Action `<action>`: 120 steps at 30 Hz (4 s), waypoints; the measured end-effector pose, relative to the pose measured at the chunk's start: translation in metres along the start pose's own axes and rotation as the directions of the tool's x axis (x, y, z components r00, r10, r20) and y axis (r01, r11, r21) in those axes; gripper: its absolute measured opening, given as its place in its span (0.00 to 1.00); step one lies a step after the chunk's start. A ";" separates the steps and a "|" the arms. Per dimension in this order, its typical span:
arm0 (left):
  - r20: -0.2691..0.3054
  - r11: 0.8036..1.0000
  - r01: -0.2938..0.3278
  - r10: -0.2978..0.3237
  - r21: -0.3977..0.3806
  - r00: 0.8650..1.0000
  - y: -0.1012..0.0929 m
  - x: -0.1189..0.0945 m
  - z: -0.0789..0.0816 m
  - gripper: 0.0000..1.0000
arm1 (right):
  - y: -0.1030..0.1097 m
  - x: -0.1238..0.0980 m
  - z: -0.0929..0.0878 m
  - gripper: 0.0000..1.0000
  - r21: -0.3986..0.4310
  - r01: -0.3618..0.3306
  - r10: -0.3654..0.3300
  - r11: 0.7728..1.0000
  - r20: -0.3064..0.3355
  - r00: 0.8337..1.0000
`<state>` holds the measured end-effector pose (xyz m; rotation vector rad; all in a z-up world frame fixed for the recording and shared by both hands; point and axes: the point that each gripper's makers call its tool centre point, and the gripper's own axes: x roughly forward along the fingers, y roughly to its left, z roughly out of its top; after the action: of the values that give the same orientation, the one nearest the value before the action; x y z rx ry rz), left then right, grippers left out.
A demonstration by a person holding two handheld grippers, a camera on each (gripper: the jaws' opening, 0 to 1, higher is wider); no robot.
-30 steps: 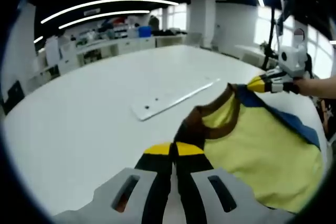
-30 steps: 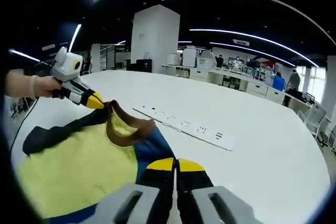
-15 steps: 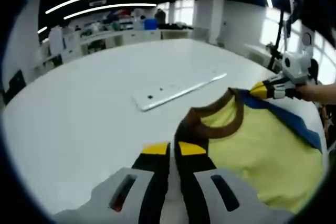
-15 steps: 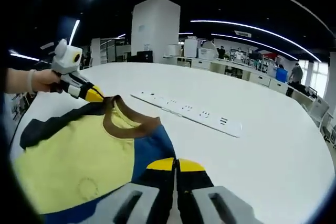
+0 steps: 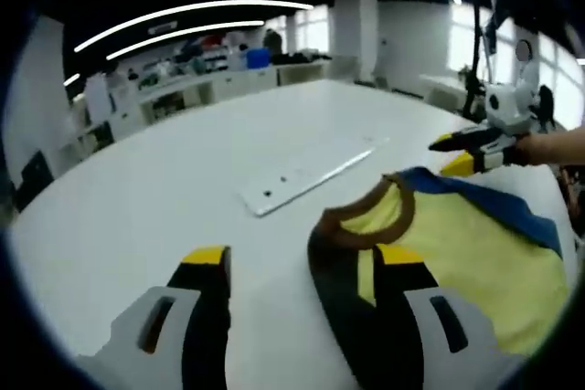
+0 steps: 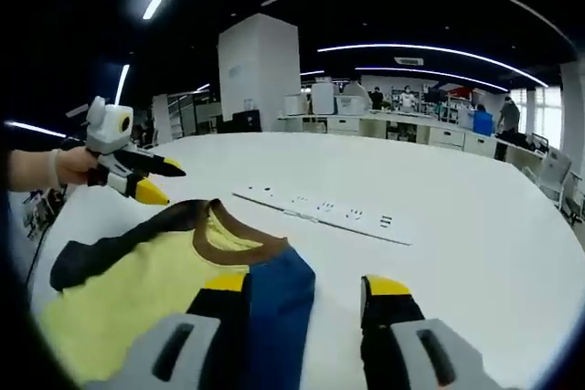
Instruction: Fold the garment on the visible template until the final outline fits inside the template.
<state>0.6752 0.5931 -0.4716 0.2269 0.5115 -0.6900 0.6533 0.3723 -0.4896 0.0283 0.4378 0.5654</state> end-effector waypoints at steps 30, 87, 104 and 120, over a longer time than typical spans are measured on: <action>0.096 1.000 -0.007 0.007 0.000 0.995 -0.047 -0.112 0.008 0.54 | 0.056 -0.115 0.000 0.45 -0.009 0.007 -0.007 1.000 0.040 0.999; 0.116 0.987 -0.045 0.063 -0.151 0.991 -0.097 -0.199 -0.053 0.50 | 0.115 -0.222 -0.141 0.18 -0.724 -0.267 0.009 0.637 -0.339 0.941; 0.101 0.984 -0.052 0.071 -0.173 0.992 -0.094 -0.200 -0.063 0.50 | 0.111 -0.213 -0.074 0.00 -0.734 -0.172 0.017 0.657 -0.214 0.977; 0.094 0.978 -0.063 0.083 -0.196 0.992 -0.087 -0.204 -0.072 0.49 | 0.122 -0.107 -0.031 0.00 -0.772 -0.248 0.080 0.586 -0.249 0.965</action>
<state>0.4573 0.6652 -0.4297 0.0274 0.4666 -0.5732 0.4976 0.4164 -0.4579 -0.8857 0.3300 0.9228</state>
